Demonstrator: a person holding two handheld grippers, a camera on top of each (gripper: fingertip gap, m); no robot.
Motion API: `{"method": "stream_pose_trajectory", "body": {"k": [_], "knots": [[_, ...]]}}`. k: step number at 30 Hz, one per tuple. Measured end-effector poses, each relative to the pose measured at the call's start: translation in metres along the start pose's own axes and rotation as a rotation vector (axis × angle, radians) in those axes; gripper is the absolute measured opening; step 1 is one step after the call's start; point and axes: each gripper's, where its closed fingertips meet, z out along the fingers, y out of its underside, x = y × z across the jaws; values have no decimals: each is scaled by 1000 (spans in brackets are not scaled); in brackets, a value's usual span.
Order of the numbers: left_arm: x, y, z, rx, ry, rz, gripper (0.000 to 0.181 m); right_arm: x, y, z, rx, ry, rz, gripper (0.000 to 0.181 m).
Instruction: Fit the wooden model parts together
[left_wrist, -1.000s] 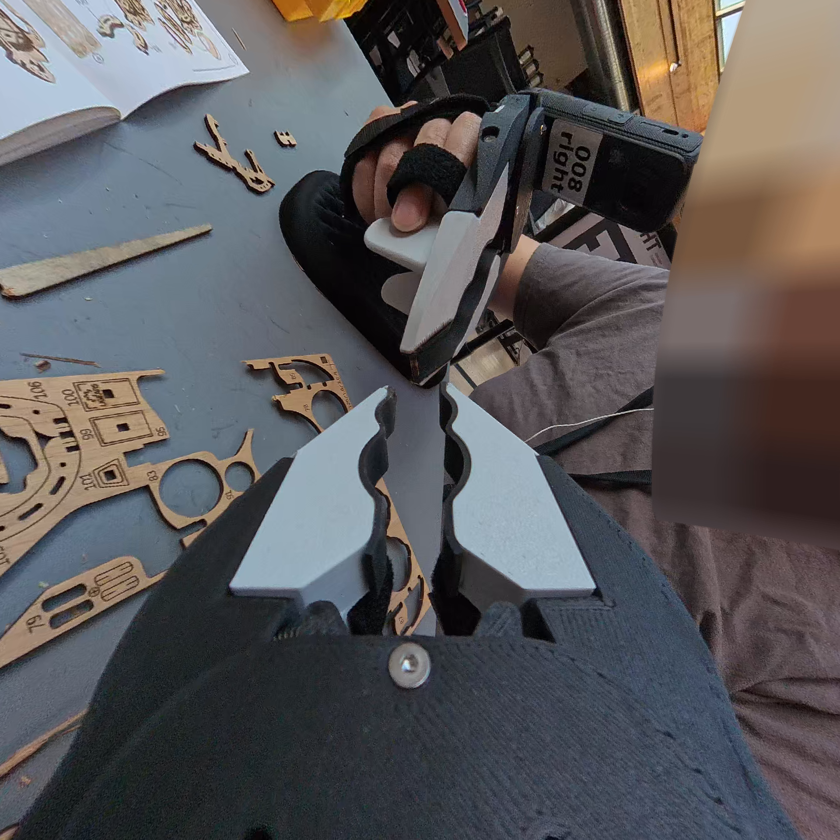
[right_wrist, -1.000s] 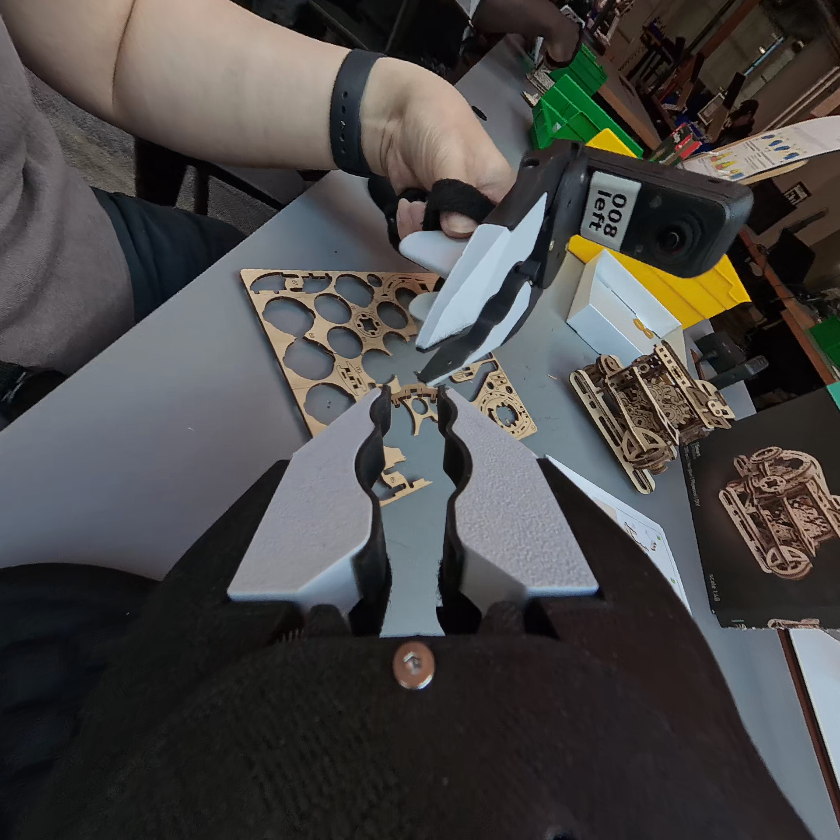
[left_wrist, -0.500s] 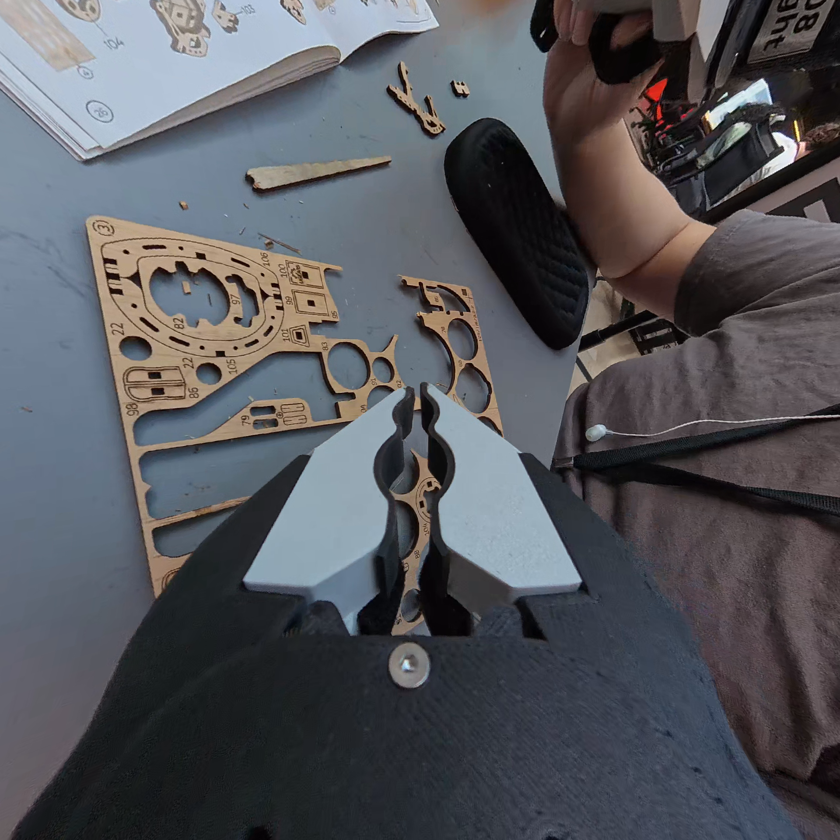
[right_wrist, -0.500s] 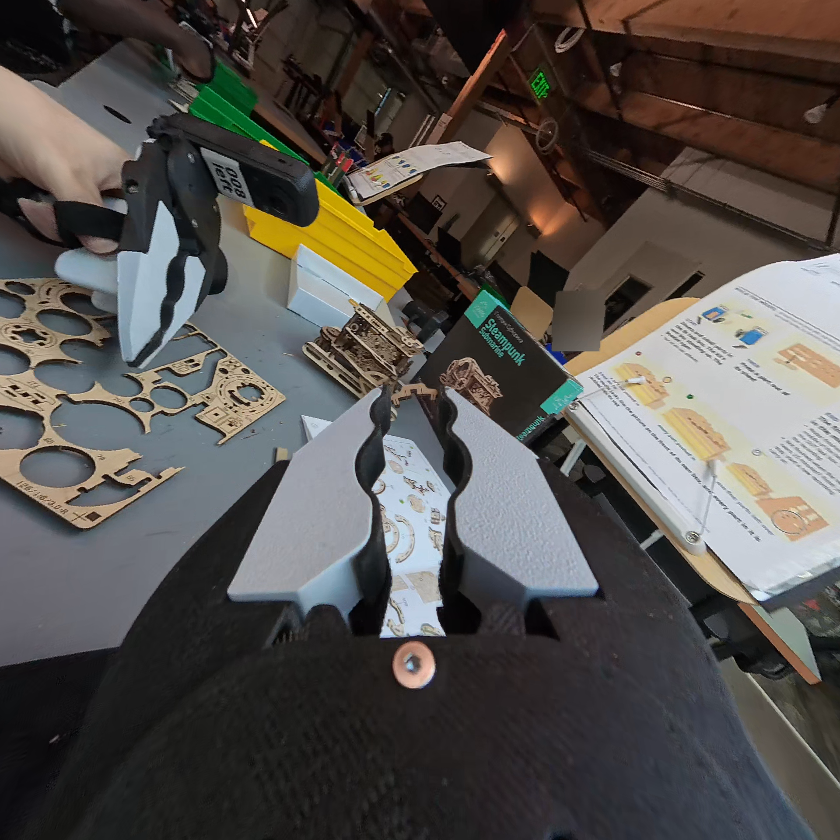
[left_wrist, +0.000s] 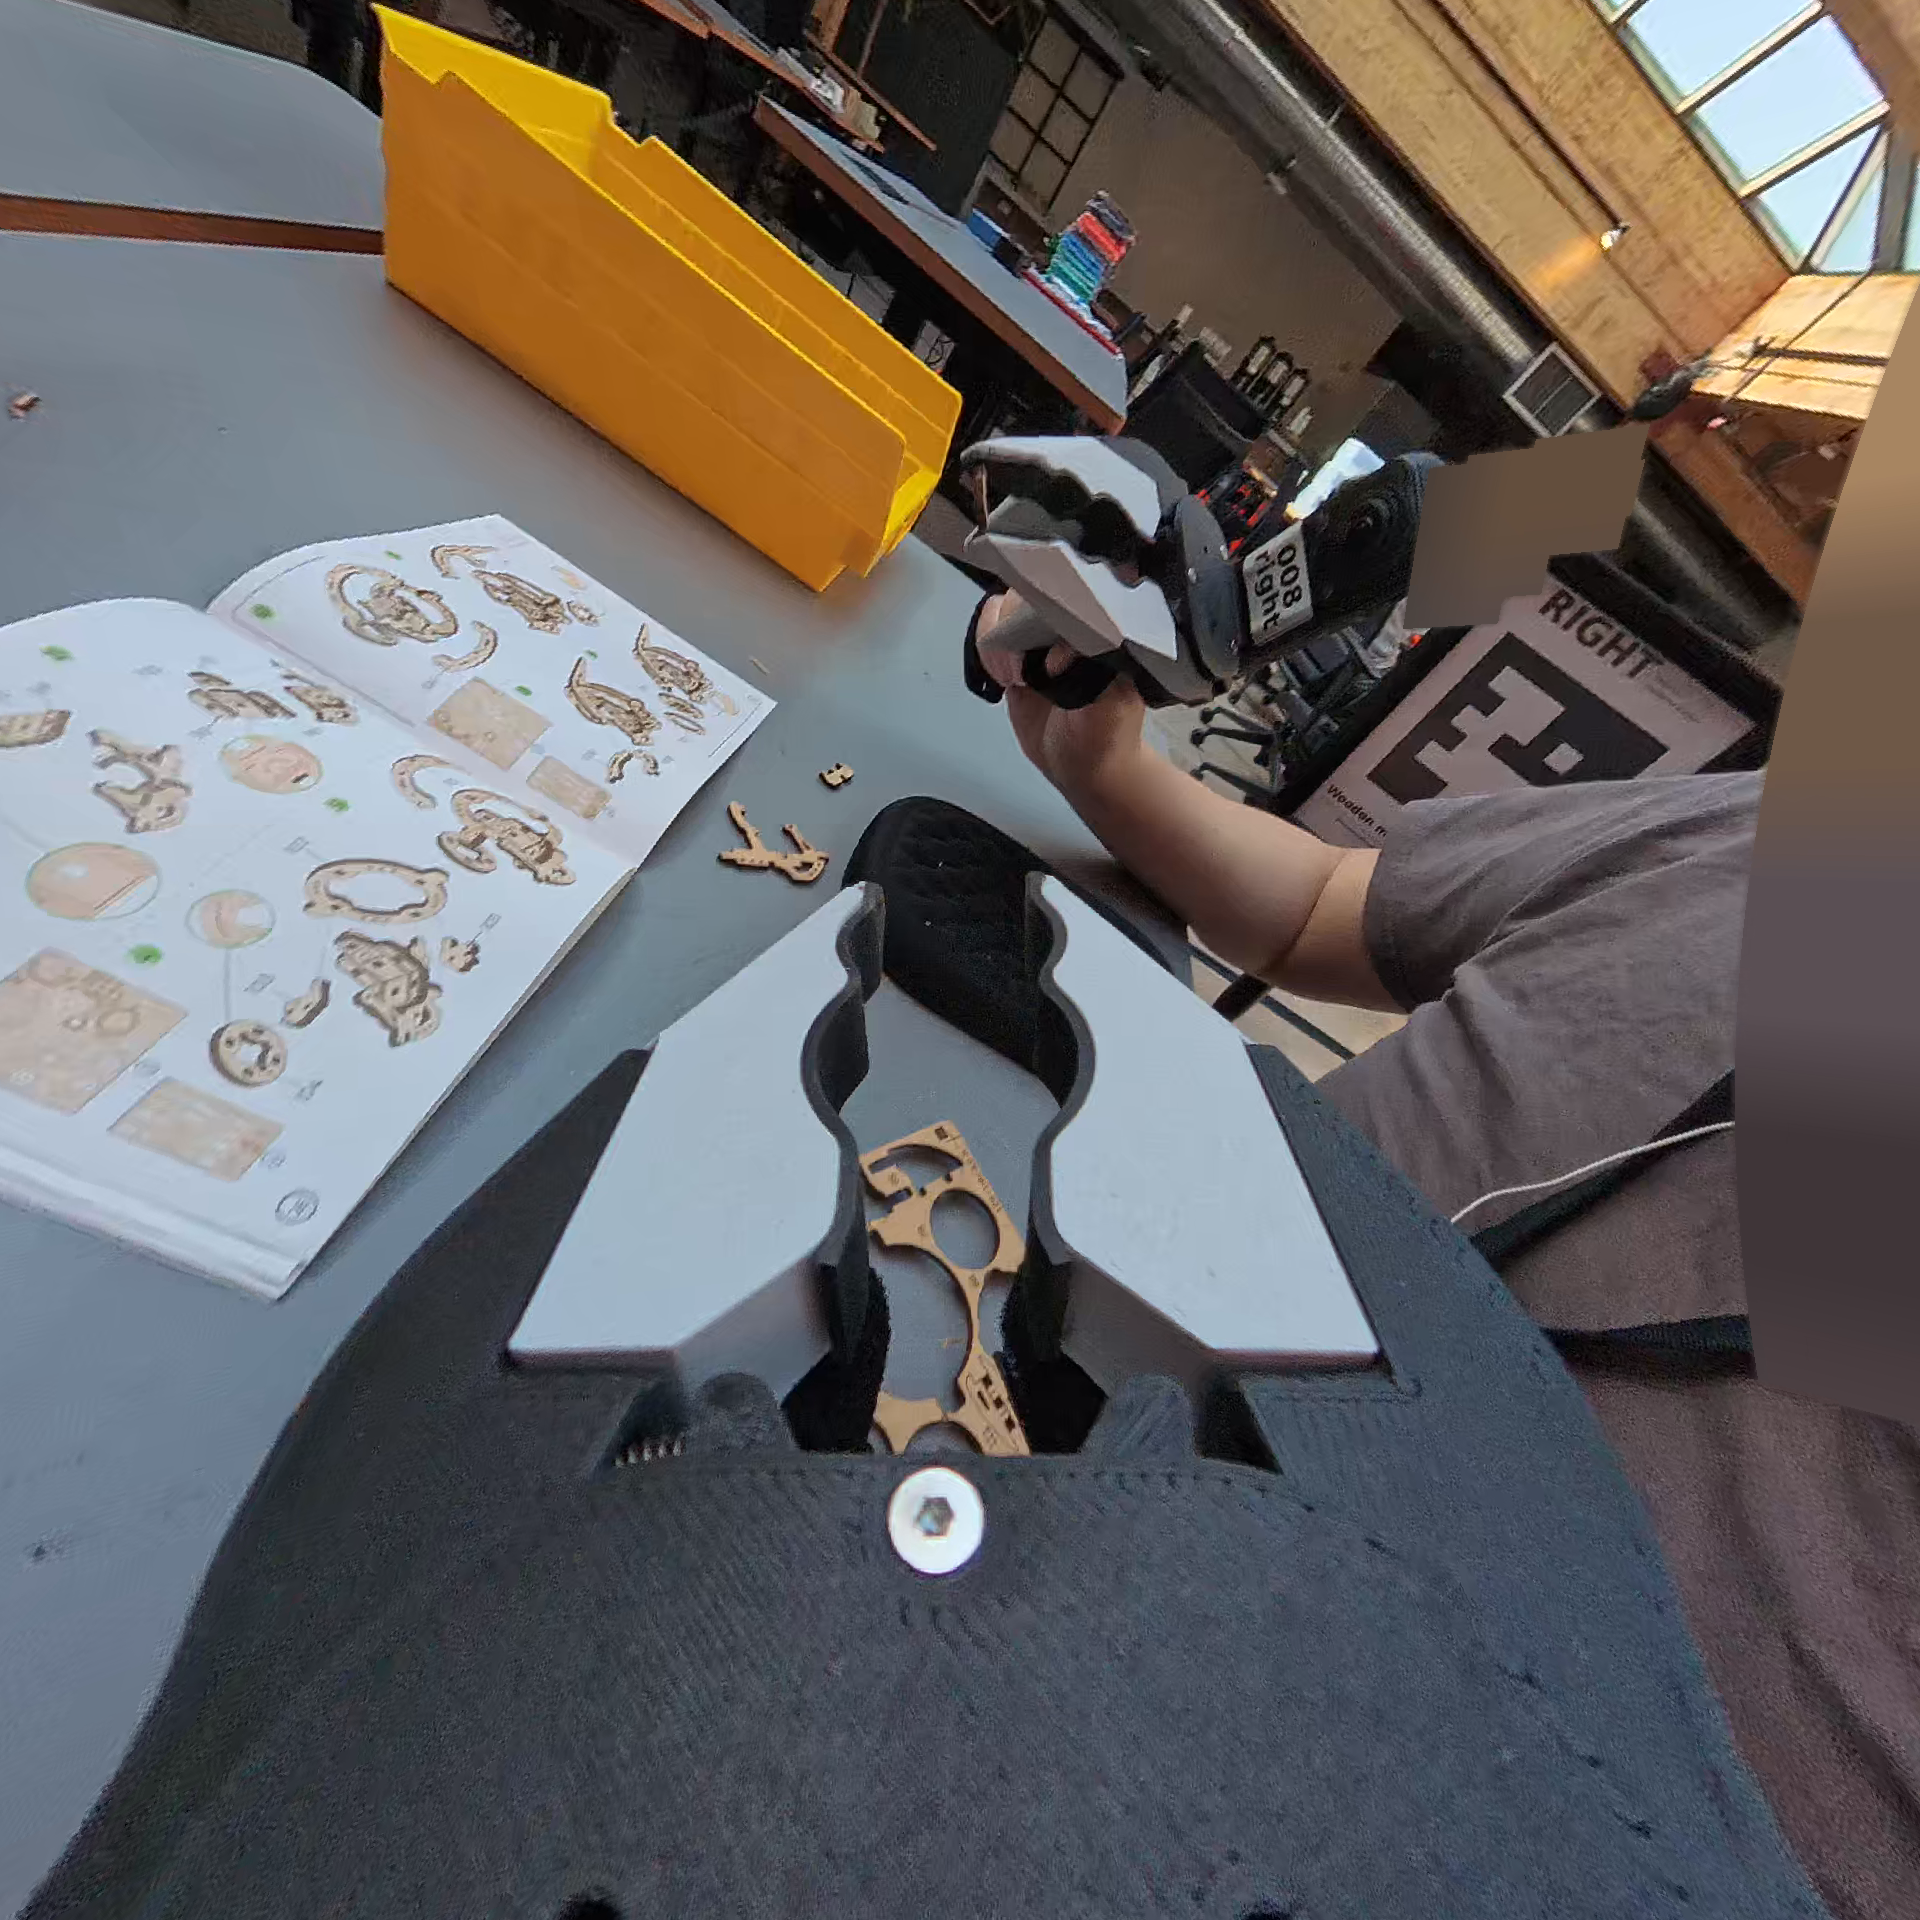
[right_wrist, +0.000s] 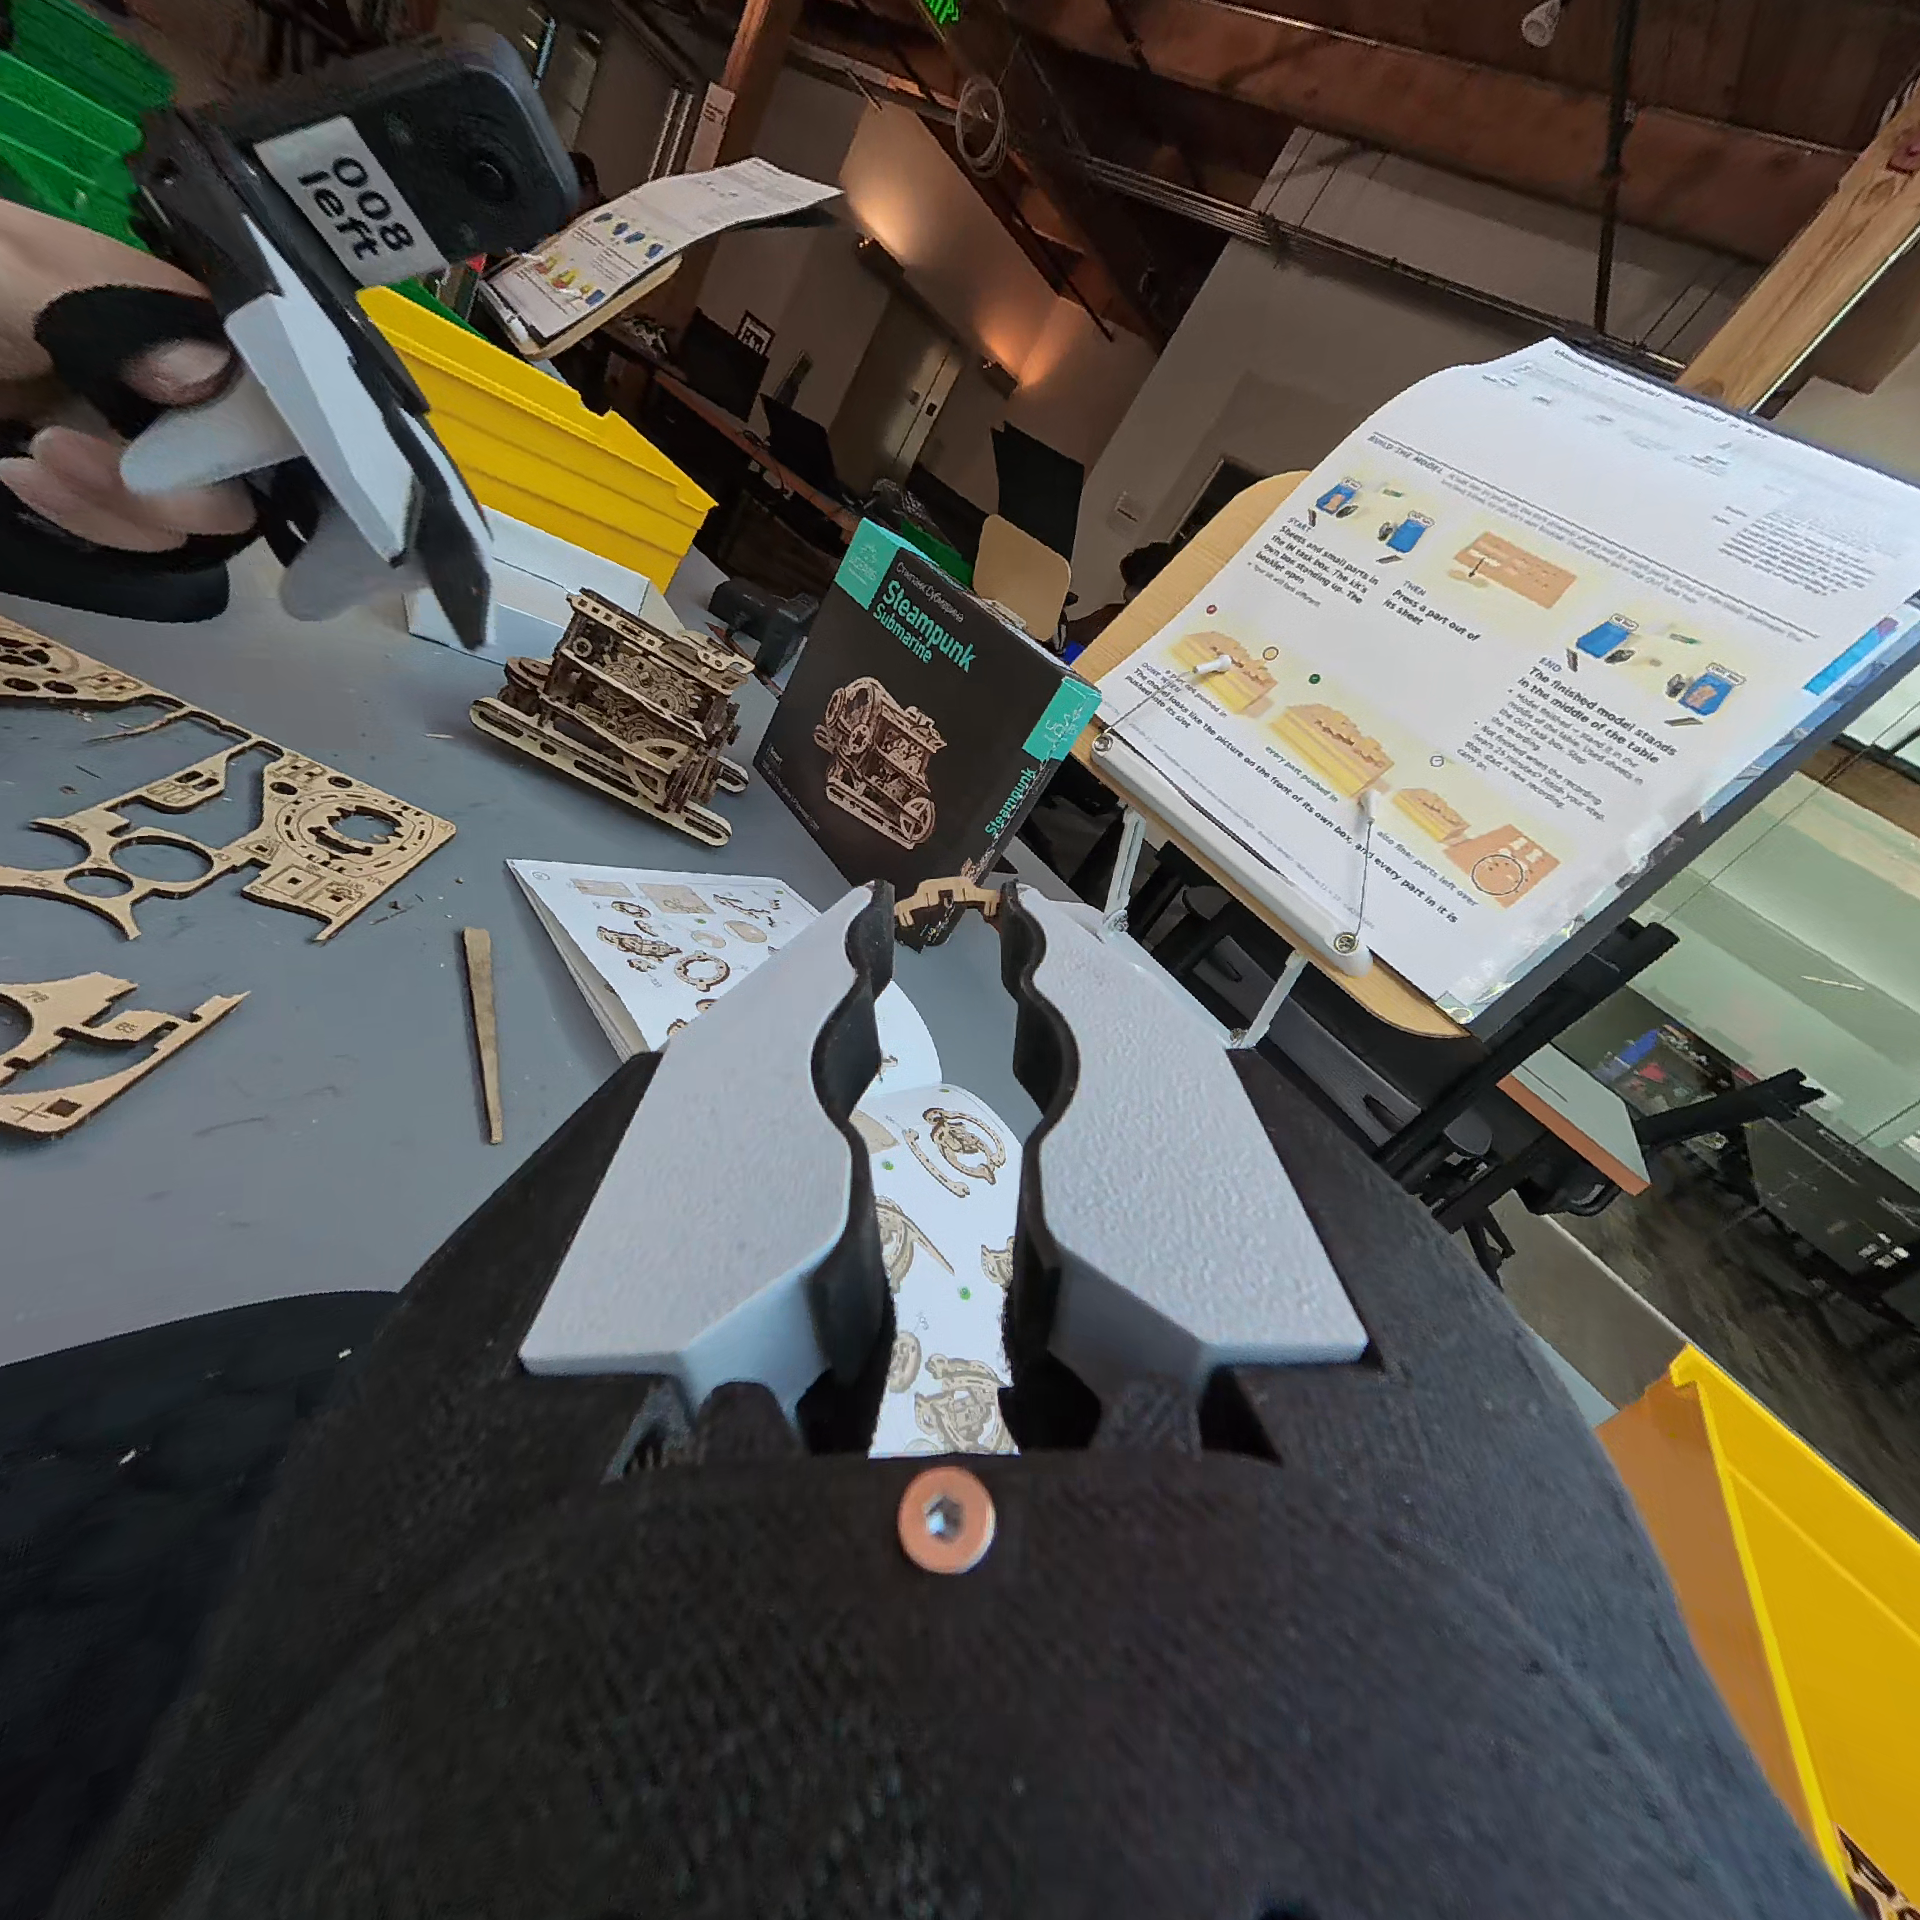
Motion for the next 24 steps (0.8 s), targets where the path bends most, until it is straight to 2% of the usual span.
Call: {"method": "stream_pose_trajectory", "body": {"k": [5,8,10,12,16,19,24], "knots": [[4,-31,45,33,89,-26,23,-19,-10,7,22,-24,26,19],[14,-51,55,76,200,-66,18,-27,-11,8,25,-40,36,19],[13,-55,56,55,201,-55,14,-32,-12,9,30,-56,41,18],[6,-60,45,56,126,13,12,-38,-12,10,27,-74,32,18],[-9,-70,4,123,-10,134,13,-54,-12,13,24,-128,27,18],[-16,-65,-15,142,1,146,11,-72,-14,22,26,-186,60,19],[-28,-51,-16,117,15,116,5,-95,-24,46,20,-237,-39,19]]}}
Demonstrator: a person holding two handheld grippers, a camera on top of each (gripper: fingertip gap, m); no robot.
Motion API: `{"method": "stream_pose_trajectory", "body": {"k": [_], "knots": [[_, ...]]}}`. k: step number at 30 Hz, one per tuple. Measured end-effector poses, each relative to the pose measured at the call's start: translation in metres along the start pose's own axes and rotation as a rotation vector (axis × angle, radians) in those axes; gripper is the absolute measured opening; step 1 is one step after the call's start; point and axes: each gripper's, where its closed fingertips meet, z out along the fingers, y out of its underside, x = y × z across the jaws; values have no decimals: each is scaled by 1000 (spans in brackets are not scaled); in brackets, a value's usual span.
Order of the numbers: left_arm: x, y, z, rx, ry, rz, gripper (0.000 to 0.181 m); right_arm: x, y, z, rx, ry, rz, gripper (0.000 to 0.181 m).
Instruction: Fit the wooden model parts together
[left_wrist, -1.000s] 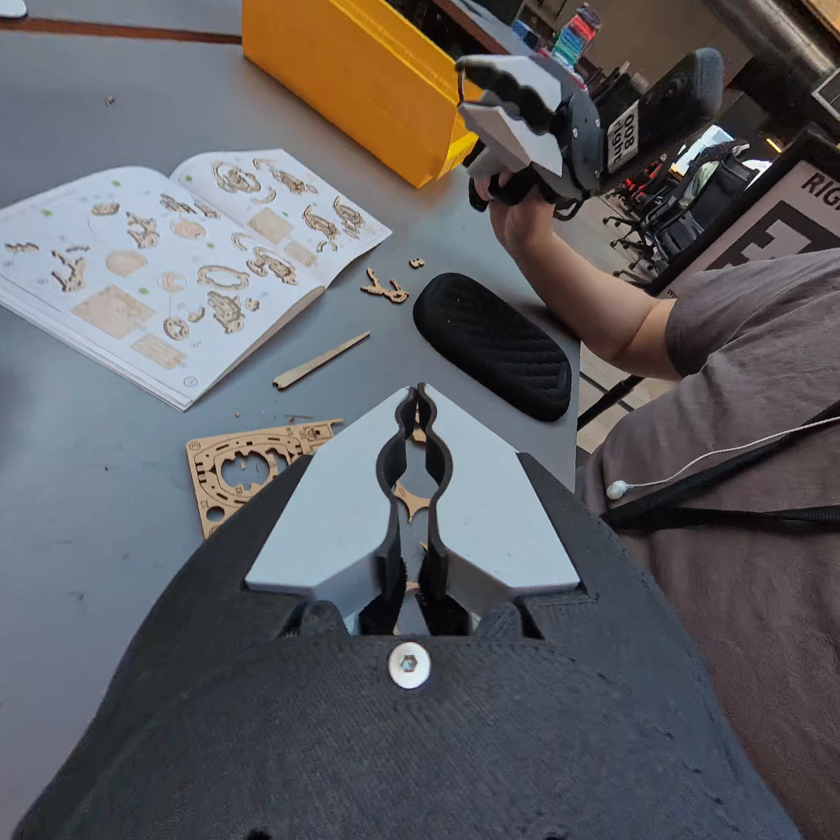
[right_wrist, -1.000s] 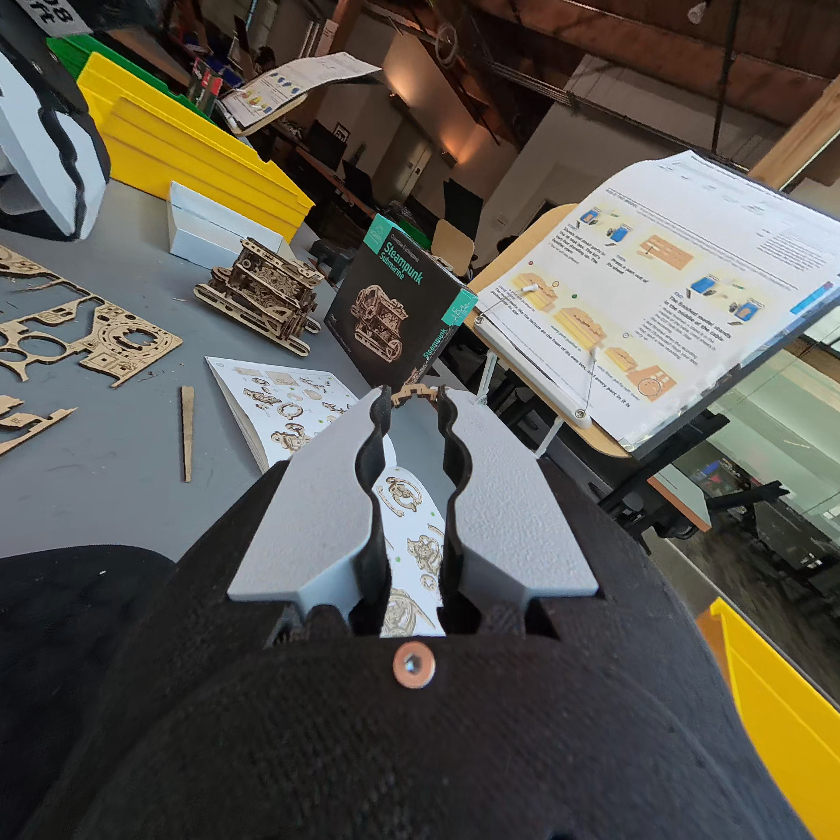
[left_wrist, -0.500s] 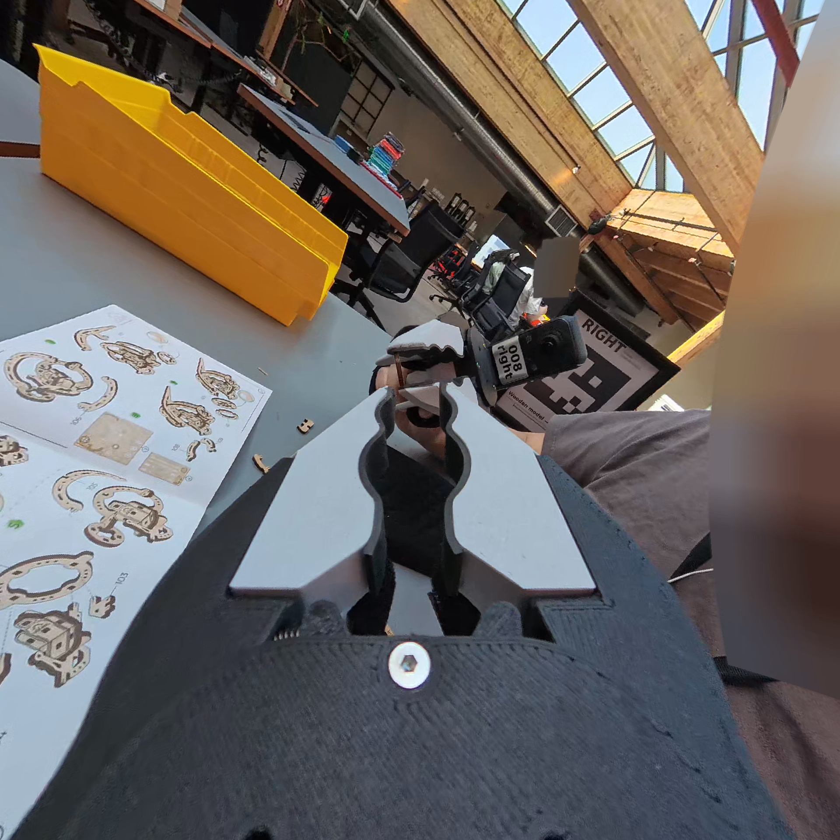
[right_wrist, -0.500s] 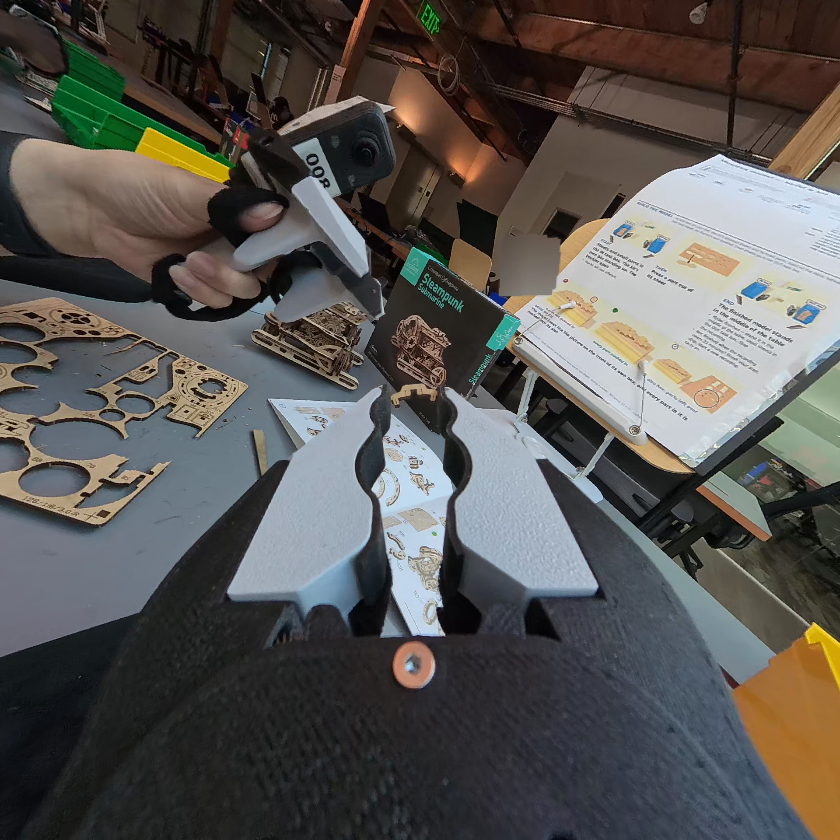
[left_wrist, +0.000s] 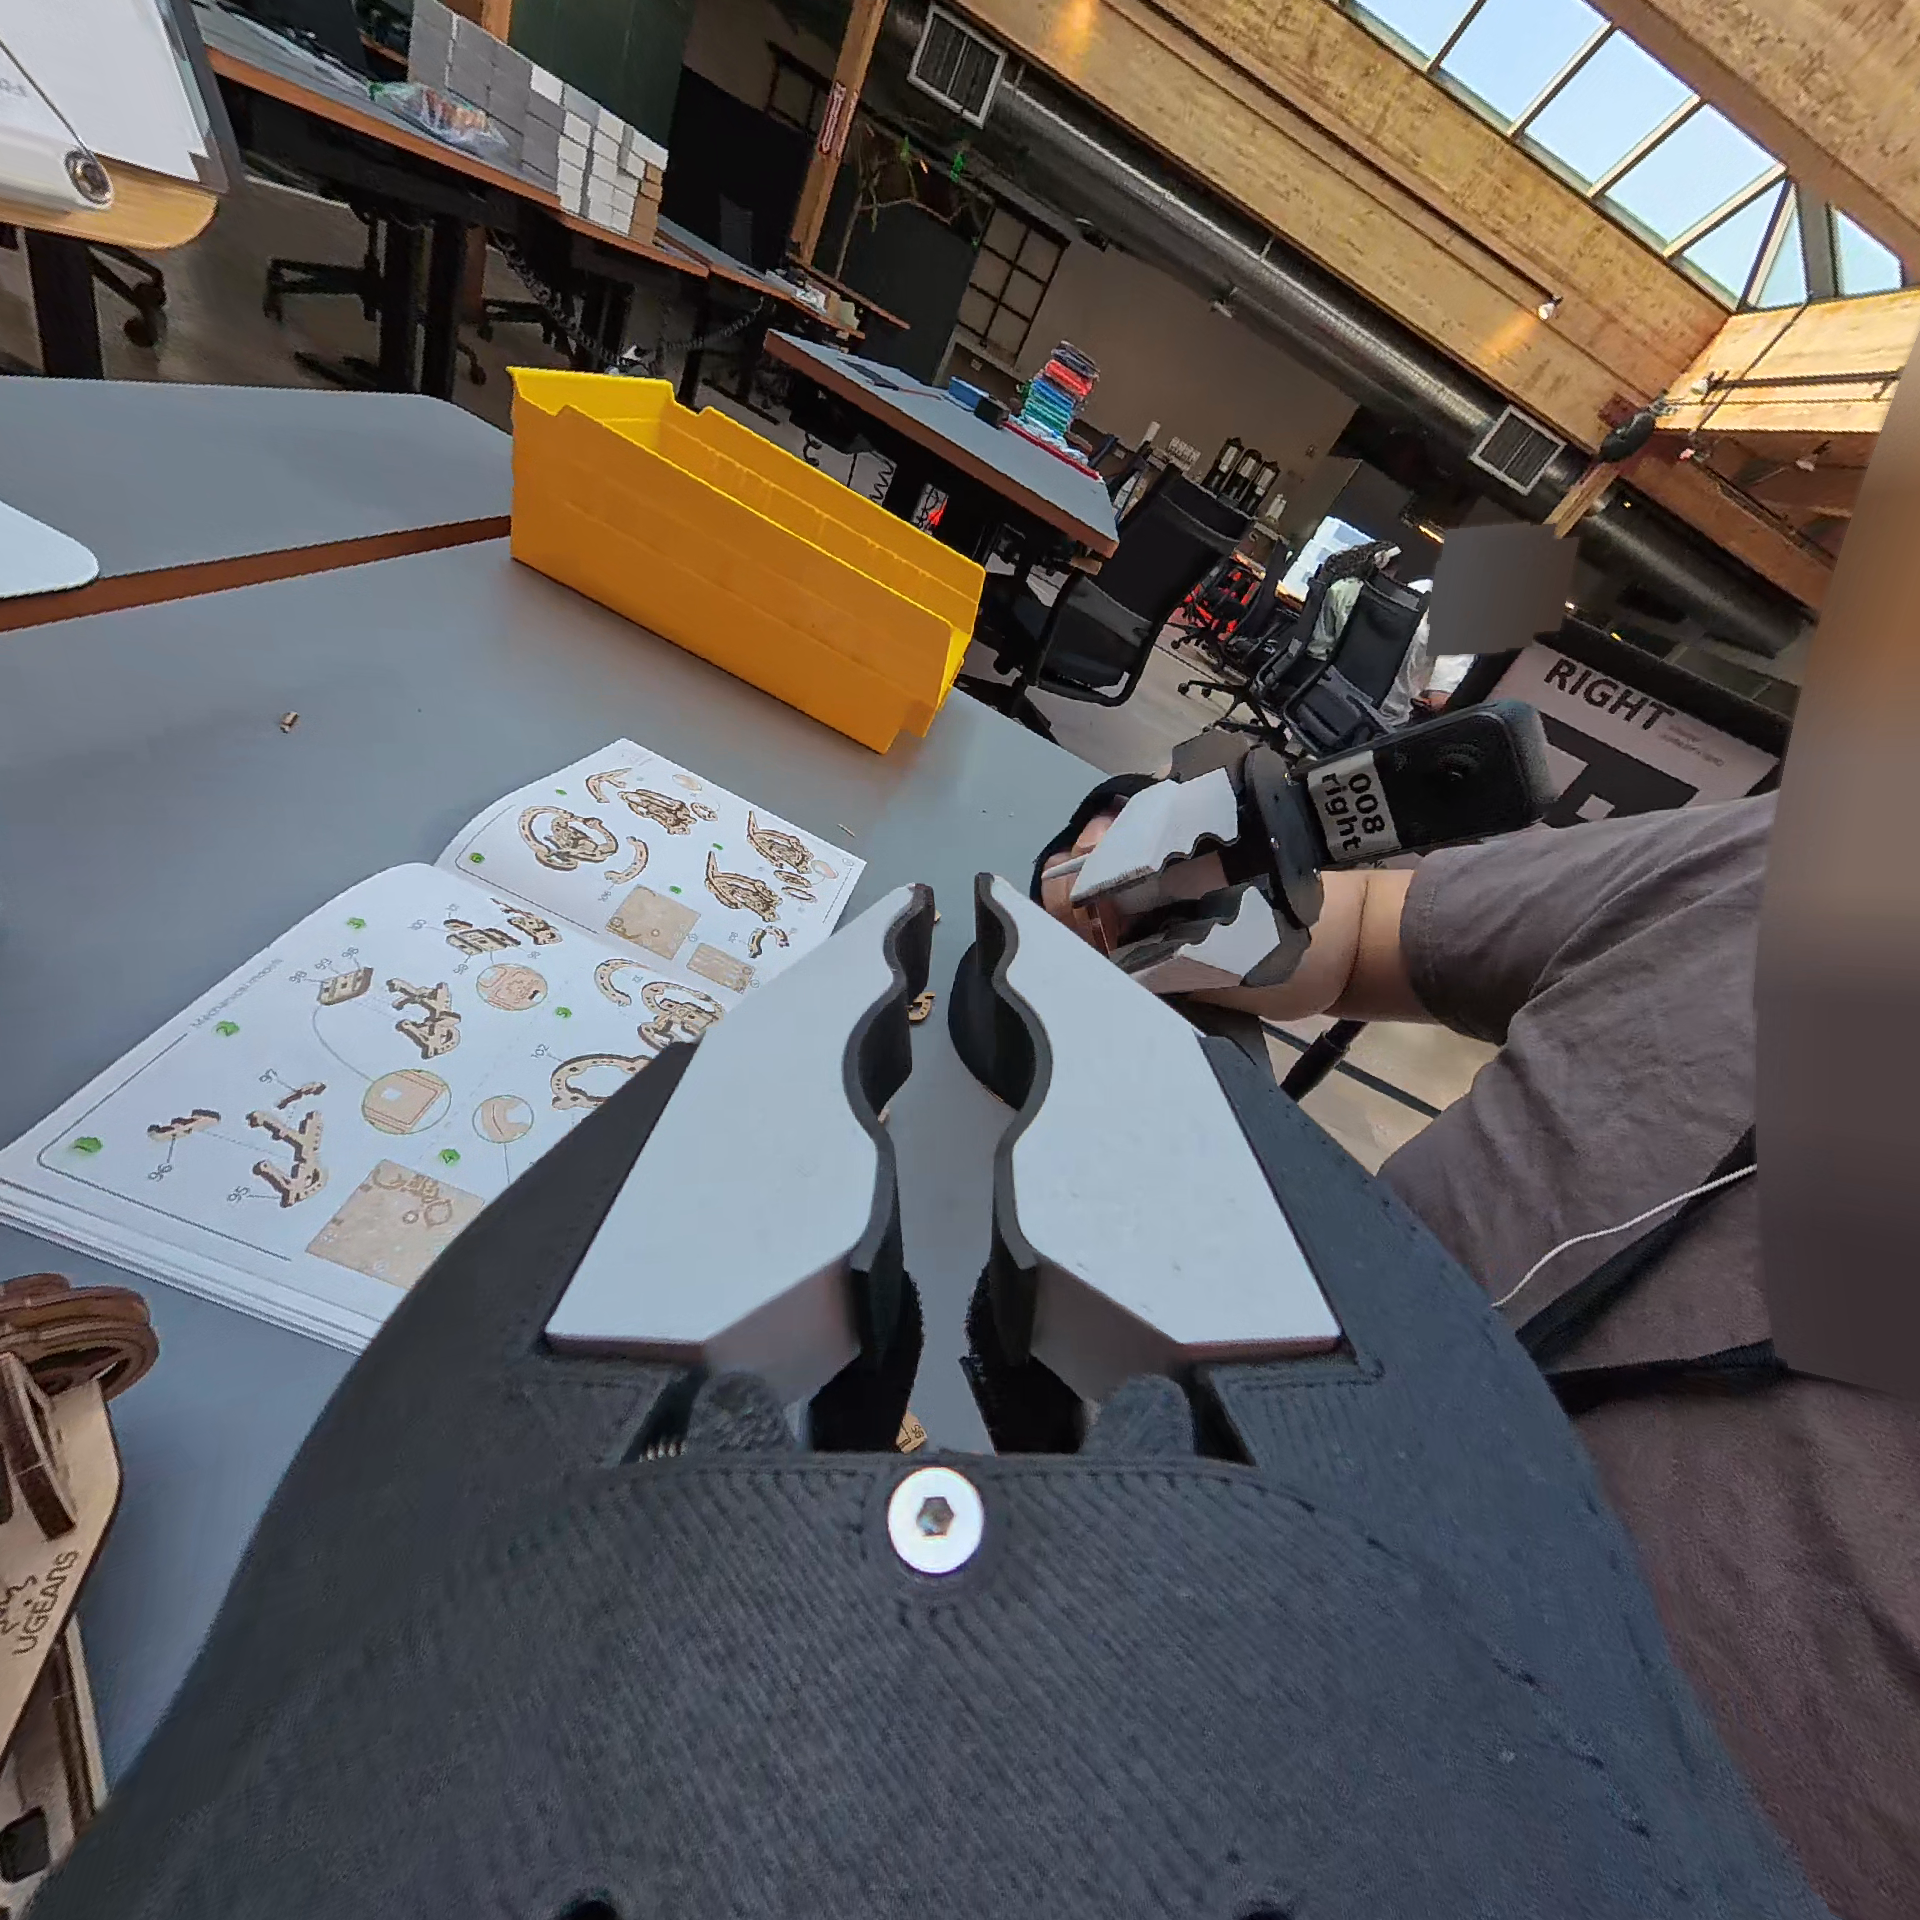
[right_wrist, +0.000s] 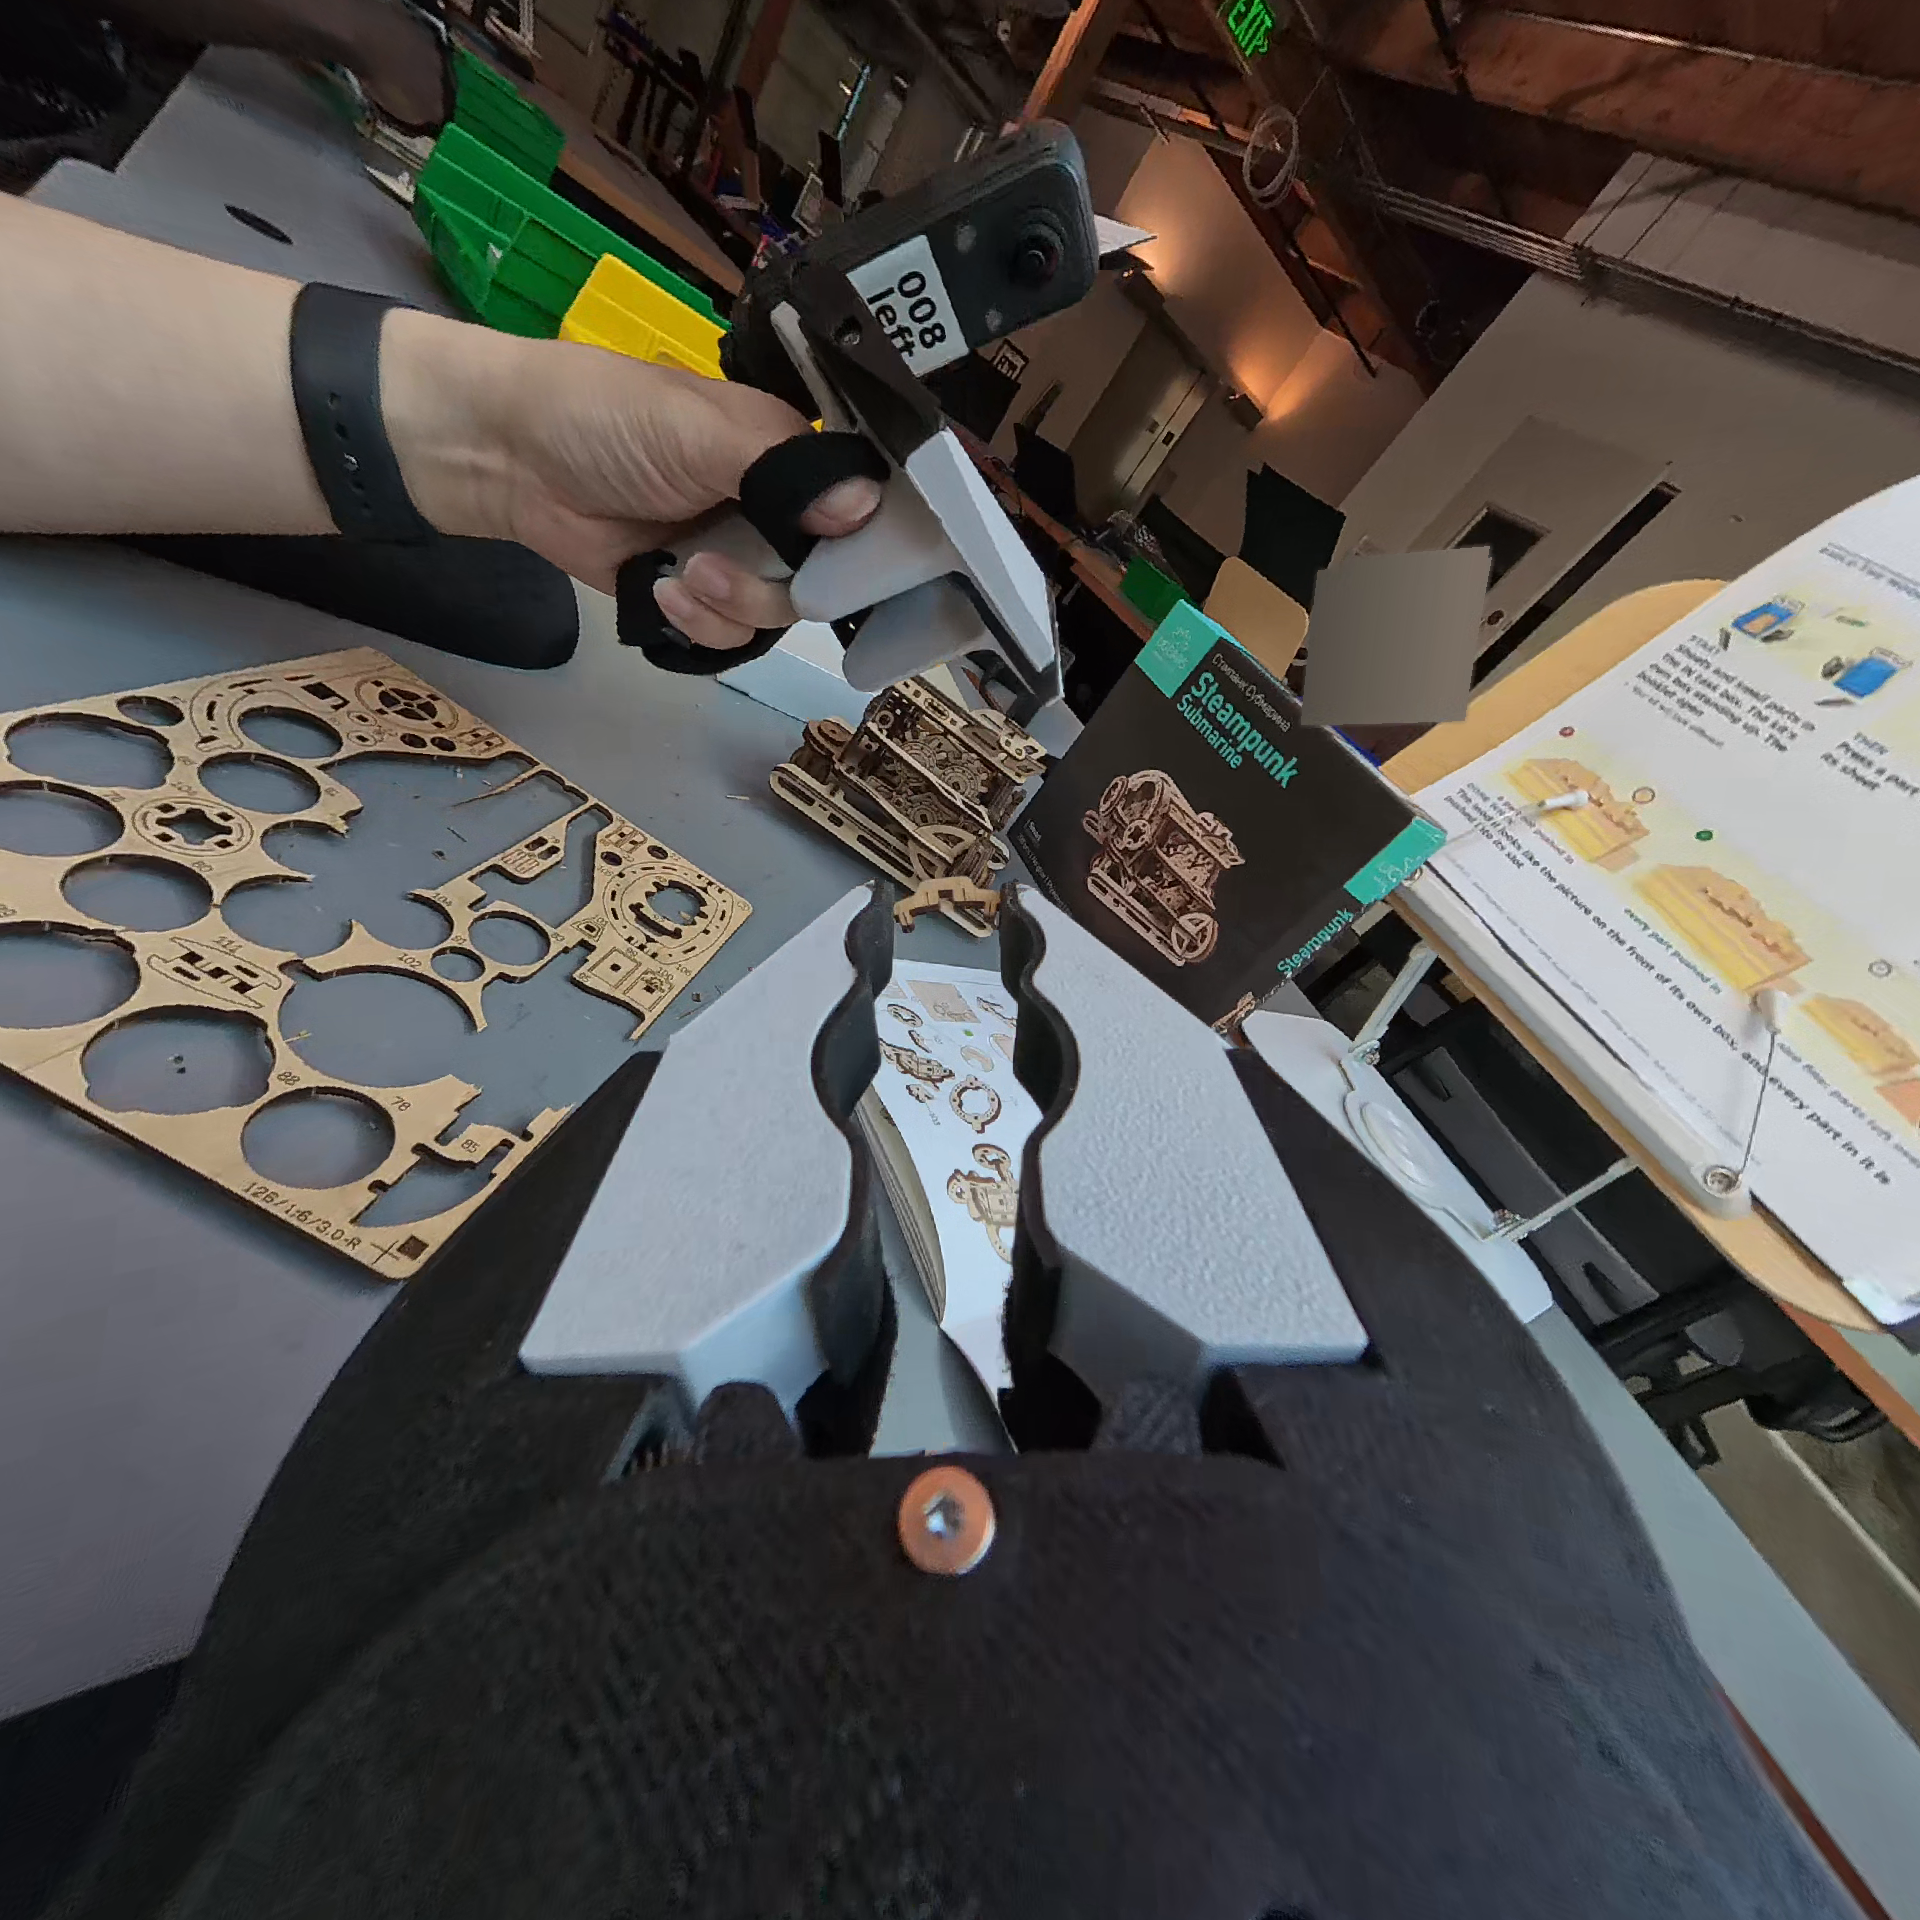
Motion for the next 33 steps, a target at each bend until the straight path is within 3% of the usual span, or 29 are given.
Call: {"method": "stream_pose_trajectory", "body": {"k": [6,12,16,20,25,30,31,33], "knots": [[-7,6,-3,7,7,-56,8,-9,12,22,-57,-17,-107,19],[-23,43,2,-190,-67,-217,19,-19,20,18,-90,-41,-146,19],[-2,57,23,-219,71,-305,19,-29,23,10,-104,-55,-200,19],[1,81,39,-308,88,-347,24,-21,27,7,-126,-38,-112,19],[6,86,50,-291,132,-368,27,-18,34,9,-151,-39,-59,19],[-4,85,52,-262,60,-333,21,-7,42,4,-188,-65,-104,19],[-9,79,49,-229,33,-320,19,3,47,-1,-217,-86,-157,19],[-19,72,42,-199,-20,-280,17,29,77,-24,-424,-145,-136,19]]}}
